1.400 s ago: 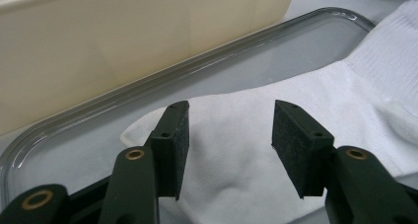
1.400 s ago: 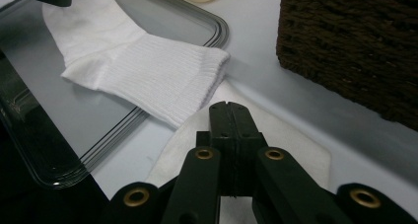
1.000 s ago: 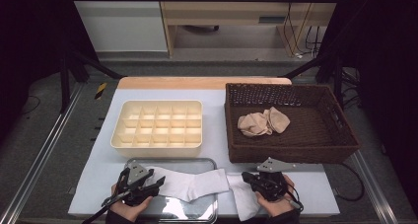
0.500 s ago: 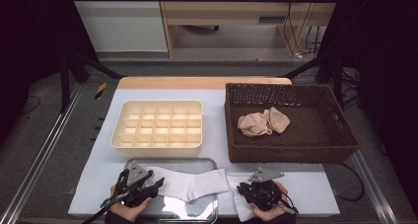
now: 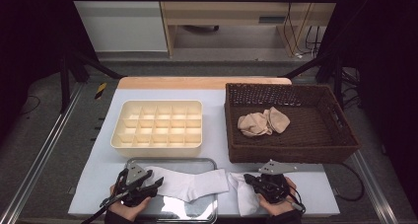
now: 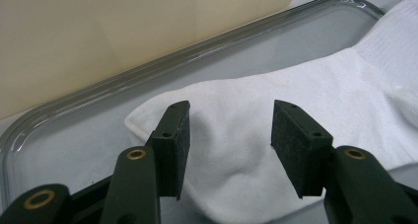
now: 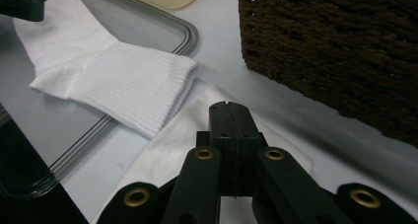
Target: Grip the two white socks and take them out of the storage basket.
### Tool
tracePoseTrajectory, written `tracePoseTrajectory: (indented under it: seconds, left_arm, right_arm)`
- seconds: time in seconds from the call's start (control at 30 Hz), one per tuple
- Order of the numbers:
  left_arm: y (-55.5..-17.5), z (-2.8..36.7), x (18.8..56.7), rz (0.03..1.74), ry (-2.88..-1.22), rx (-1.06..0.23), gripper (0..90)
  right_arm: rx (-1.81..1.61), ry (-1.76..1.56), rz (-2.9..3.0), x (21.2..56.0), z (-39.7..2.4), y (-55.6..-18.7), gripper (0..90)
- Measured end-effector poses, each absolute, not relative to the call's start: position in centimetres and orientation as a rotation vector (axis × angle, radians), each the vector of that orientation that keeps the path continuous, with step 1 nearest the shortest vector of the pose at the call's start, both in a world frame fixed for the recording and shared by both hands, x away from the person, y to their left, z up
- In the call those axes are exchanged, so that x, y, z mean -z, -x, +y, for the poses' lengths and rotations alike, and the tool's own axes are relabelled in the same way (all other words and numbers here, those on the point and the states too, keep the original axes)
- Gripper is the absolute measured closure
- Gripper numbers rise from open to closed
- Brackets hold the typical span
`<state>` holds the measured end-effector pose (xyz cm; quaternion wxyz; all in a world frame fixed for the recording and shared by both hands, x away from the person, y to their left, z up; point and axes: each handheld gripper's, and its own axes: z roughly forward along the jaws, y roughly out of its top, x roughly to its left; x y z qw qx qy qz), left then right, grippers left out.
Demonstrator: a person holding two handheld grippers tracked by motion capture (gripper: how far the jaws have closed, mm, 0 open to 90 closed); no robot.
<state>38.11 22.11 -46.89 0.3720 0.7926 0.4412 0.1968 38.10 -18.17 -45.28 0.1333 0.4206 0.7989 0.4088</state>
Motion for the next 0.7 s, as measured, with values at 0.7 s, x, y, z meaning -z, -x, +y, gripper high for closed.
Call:
tracePoseTrajectory:
  seconds: [0.7]
  left_arm:
    - [-38.2, 22.2, 46.9, 1.135, -2.025, -0.491, 48.4]
  right_arm:
    - [-1.21, -1.305, 2.173, 44.8, -20.0, -40.4, 82.7]
